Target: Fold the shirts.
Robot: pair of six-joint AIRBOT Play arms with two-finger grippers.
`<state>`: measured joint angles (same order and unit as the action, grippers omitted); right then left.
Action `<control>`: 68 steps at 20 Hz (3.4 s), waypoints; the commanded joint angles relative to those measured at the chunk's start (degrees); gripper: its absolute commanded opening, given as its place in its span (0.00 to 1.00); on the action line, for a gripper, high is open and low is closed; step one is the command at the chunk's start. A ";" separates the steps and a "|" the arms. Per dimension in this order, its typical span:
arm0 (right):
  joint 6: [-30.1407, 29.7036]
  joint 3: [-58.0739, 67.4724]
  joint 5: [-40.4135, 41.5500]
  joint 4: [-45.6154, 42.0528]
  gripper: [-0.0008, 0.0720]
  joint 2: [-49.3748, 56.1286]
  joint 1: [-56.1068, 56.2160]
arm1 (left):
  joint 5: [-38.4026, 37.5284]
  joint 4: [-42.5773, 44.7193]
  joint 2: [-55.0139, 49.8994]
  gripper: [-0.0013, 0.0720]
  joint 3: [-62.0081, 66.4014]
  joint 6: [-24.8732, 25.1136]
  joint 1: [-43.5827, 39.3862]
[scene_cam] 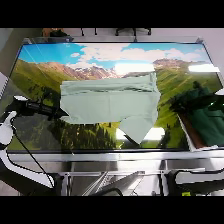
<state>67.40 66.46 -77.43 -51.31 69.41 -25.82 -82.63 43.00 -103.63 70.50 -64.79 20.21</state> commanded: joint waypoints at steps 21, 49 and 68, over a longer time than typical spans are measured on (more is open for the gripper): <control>0.17 -19.45 6.21 5.40 0.04 -8.44 16.26 | -1.31 10.99 9.70 0.03 -6.49 -0.85 0.94; -21.49 5.79 26.49 19.65 0.04 11.54 19.02 | 4.24 9.81 -2.91 0.04 12.57 -9.29 -1.88; -10.47 11.61 10.88 6.75 0.99 10.75 9.18 | -12.41 6.54 -1.55 0.93 36.24 -15.06 -5.95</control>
<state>53.43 78.02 -64.77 -41.87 79.92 -14.66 -94.74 50.52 -107.31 105.06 -79.09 16.14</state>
